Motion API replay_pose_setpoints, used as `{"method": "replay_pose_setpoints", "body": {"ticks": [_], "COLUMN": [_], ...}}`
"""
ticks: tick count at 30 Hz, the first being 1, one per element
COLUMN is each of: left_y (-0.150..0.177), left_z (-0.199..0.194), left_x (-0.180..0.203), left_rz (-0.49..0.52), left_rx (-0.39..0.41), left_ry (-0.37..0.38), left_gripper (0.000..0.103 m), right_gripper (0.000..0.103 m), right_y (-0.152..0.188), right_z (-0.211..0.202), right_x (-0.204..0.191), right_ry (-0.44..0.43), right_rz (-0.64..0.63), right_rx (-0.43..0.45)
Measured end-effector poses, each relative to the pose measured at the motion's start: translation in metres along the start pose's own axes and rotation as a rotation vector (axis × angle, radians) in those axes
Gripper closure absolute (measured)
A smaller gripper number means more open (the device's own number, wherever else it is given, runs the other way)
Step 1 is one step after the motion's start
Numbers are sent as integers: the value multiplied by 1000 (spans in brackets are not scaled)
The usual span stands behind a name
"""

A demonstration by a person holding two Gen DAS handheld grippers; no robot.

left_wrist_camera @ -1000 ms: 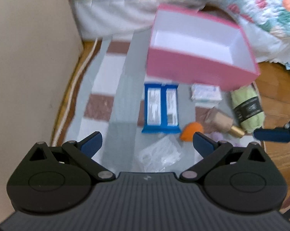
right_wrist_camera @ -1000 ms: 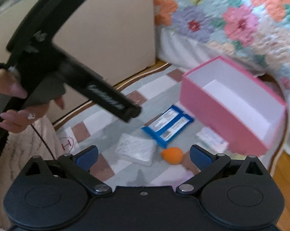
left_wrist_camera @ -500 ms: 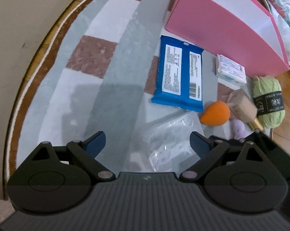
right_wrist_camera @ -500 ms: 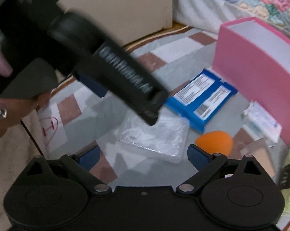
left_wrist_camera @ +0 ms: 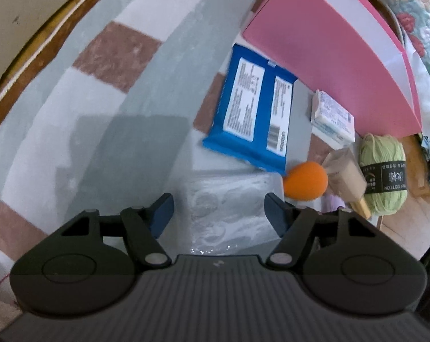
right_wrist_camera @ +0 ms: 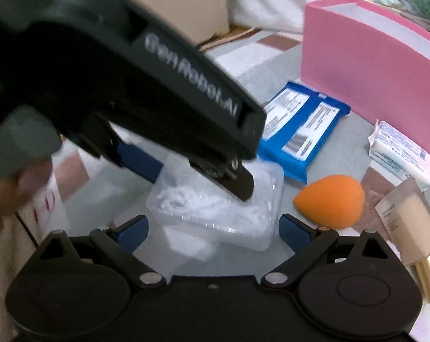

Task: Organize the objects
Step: 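Lower the left tool and grasp the clear plastic floss box, then carry the floss box into the pink box and open the left tool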

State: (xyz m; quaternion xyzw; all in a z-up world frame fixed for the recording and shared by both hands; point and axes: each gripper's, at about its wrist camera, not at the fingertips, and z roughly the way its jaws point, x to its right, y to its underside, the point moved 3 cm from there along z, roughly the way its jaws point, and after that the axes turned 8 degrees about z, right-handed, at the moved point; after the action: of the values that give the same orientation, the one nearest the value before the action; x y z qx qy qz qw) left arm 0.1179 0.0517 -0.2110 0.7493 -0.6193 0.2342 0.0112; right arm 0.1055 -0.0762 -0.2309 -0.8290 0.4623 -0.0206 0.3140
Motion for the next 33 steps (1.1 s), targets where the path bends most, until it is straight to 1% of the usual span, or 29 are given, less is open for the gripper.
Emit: {"method": "replay_pose_setpoints", "body": {"ticks": [2, 3, 4, 7, 8, 10, 11, 14, 18, 21, 26, 30, 33], "left_y": [0, 0, 1, 3, 4, 5, 5, 5, 10, 15, 21, 23, 18], "left_z": [0, 0, -1, -1, -1, 0, 2, -1, -5, -9, -23, -46, -65], "left_x": [-2, -4, -5, -7, -7, -3, 0, 2, 2, 4, 19, 36, 53], "left_rz": [-7, -8, -10, -21, -17, 5, 9, 26, 38, 41, 102, 173, 231], "left_rx": [12, 14, 13, 2, 1, 1, 4, 21, 19, 9, 31, 53, 81], "left_ry": [11, 19, 24, 38, 41, 37, 28, 17, 25, 40, 66, 91, 106], "left_gripper": [35, 36, 37, 38, 39, 40, 42, 46, 49, 49, 49, 49, 49], "right_gripper": [3, 2, 3, 6, 7, 9, 10, 20, 22, 22, 22, 22, 22], "right_y": [-3, -3, -2, 4, 5, 4, 5, 6, 5, 8, 6, -3, -2], "right_z": [1, 2, 3, 7, 6, 3, 1, -5, -14, -20, -39, -55, -69], "right_x": [5, 5, 3, -12, -14, -11, -11, -9, 0, 0, 1, -6, -3], "right_ry": [-11, -7, 2, 86, 99, 98, 105, 123, 85, 72, 69, 85, 112], "right_rz": [51, 50, 31, -104, -118, -76, -74, -65, -16, -26, -15, -48, -88], "right_rx": [16, 18, 18, 2, 4, -12, -17, -19, -24, -25, -34, -40, -13]}}
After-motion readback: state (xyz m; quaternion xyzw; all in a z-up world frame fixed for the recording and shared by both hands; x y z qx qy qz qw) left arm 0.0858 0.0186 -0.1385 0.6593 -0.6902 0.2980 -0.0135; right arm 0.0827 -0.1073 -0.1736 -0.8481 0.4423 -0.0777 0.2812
